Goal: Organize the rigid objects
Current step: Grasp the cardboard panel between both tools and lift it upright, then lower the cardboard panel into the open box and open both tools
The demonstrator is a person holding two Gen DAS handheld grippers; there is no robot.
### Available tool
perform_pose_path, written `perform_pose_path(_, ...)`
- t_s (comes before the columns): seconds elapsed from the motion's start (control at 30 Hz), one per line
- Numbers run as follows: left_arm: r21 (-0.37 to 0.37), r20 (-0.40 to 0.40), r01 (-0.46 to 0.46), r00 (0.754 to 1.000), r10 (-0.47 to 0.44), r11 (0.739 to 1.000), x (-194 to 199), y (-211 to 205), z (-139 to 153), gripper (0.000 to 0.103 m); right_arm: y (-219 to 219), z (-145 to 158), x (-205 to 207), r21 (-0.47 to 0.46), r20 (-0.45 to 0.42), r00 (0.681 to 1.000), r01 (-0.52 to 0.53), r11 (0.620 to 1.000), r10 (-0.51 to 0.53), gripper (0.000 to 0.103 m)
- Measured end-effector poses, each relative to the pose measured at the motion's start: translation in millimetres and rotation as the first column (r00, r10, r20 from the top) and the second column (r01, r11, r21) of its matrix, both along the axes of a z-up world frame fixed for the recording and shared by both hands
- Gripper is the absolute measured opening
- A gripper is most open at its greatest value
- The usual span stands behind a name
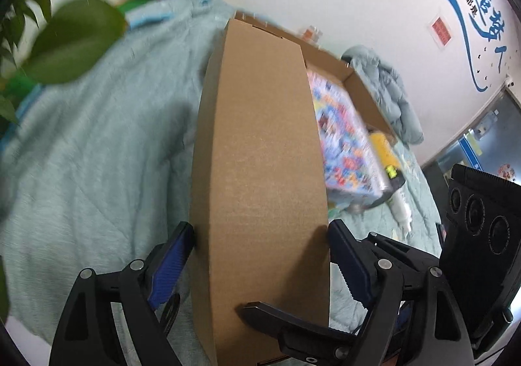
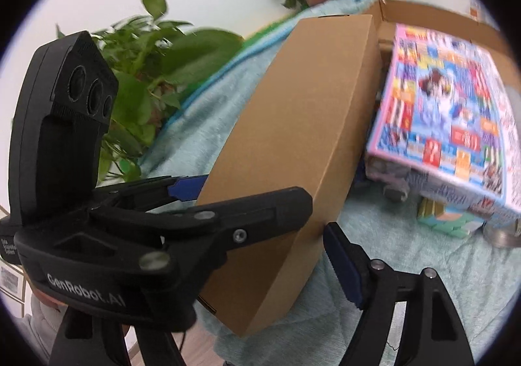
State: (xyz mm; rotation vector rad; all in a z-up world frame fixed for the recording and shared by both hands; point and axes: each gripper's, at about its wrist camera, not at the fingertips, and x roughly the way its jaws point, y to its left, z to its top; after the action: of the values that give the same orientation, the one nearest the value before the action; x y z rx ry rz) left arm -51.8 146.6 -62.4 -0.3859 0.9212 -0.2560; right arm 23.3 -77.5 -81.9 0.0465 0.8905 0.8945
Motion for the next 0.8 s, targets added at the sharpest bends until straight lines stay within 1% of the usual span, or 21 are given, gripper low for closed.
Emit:
perform_pose_path(0.07,0.012,0.041,-0.01,0.999,0.009,1.0,-2.0,-1.0,20.4,0.082,-1.2,13.8,-2.3,0.018,0.039,0.999,0.002,1.0,-0.003,0.076)
perform_pose_path(0.17,0.039,0.109,-0.003,0.994,-0.001,0.999,0.1,-4.5,50.2,0.082,-4.9,36.6,-0.1,0.042,0.108,0.994,0.014,0.999,-0.018,0.076)
perform_pose_path(0.3,0.062,0.189,0.018,0.982,-0.029,0.998,19.1,-12.0,89.4,0.082,-11.7,68.8,14.1,0.067,0.196,0.979,0.037,0.997,-0.049,0.076)
perform_pose_path(0.47,0.109,0.289,0.068,0.952,-0.098,0.992,52.4,-28.7,137.1,0.082,-21.4,100.7,39.3,0.095,0.278,0.954,0.089,0.991,-0.112,0.076)
perform_pose_path(0.63,0.156,0.35,0.098,0.925,-0.148,0.983,95.0,-53.7,175.3,0.082,-30.9,127.0,69.0,0.117,0.333,0.926,0.145,0.983,-0.176,0.076)
perform_pose_path(0.8,0.183,0.379,0.111,0.909,-0.174,0.977,138.4,-74.6,202.3,0.082,-35.1,144.9,98.8,0.113,0.37,0.908,0.169,0.979,-0.199,0.076)
